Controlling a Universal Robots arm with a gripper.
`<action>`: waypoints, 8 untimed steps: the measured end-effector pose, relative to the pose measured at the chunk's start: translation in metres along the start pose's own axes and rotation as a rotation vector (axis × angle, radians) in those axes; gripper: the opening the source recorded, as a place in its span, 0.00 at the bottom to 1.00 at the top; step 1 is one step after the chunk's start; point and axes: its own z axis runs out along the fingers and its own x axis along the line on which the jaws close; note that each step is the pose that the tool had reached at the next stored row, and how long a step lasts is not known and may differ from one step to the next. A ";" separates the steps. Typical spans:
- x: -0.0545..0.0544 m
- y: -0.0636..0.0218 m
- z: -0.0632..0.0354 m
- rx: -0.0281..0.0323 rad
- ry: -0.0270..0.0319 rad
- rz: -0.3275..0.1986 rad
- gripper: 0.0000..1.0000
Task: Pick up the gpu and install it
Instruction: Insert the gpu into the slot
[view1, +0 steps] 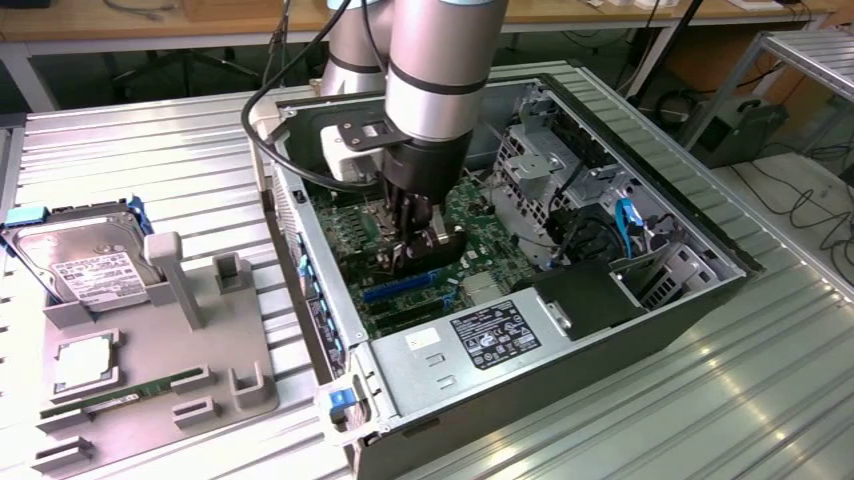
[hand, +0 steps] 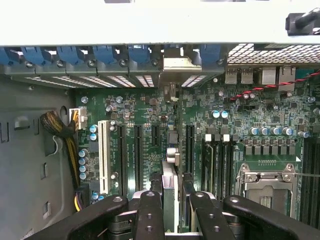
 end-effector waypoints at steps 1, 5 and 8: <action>0.000 0.0003 0.0006 0.0001 0.0003 0.000 0.26; 0.000 0.0023 0.0031 0.0000 0.0004 0.000 0.26; 0.000 0.0027 0.0049 0.0001 0.0004 0.000 0.26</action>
